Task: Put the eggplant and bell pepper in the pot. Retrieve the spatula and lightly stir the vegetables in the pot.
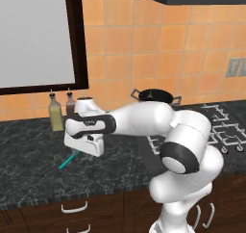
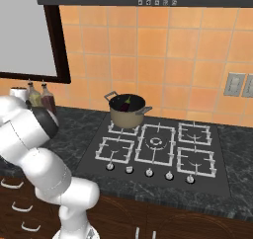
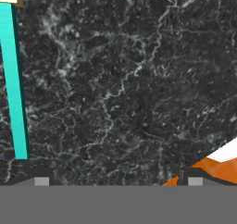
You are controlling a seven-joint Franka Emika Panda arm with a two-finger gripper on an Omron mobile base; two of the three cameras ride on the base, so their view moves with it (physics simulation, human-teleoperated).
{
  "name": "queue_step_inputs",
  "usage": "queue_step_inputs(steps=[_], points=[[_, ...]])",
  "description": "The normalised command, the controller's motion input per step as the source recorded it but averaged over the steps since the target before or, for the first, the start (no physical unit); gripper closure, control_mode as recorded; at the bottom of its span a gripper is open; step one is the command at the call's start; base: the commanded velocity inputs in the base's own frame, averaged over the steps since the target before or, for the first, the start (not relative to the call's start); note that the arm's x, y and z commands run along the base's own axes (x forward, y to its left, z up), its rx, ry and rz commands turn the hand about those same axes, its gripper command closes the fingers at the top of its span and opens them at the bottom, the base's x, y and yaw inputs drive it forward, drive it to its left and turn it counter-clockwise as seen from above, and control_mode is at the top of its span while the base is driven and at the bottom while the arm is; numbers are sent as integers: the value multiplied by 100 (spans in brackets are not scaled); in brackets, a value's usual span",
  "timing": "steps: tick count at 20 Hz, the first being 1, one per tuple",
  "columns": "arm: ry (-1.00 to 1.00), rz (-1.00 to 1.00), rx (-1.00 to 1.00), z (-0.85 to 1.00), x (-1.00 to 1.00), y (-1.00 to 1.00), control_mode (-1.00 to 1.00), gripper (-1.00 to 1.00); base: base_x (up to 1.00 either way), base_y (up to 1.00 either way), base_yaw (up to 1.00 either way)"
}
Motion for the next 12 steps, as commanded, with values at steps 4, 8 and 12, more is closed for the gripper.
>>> queue_step_inputs(steps=[4, 8, 12], points=[[9, 0, -7, -1, 1, 38, -100, -100, 0, 0, 0], [1, 0, -11, -12, 0, 25, -100, -100, 0, 0, 0], [0, 0, -4, -17, 3, 34, -100, -100, 0, 0, 0]])
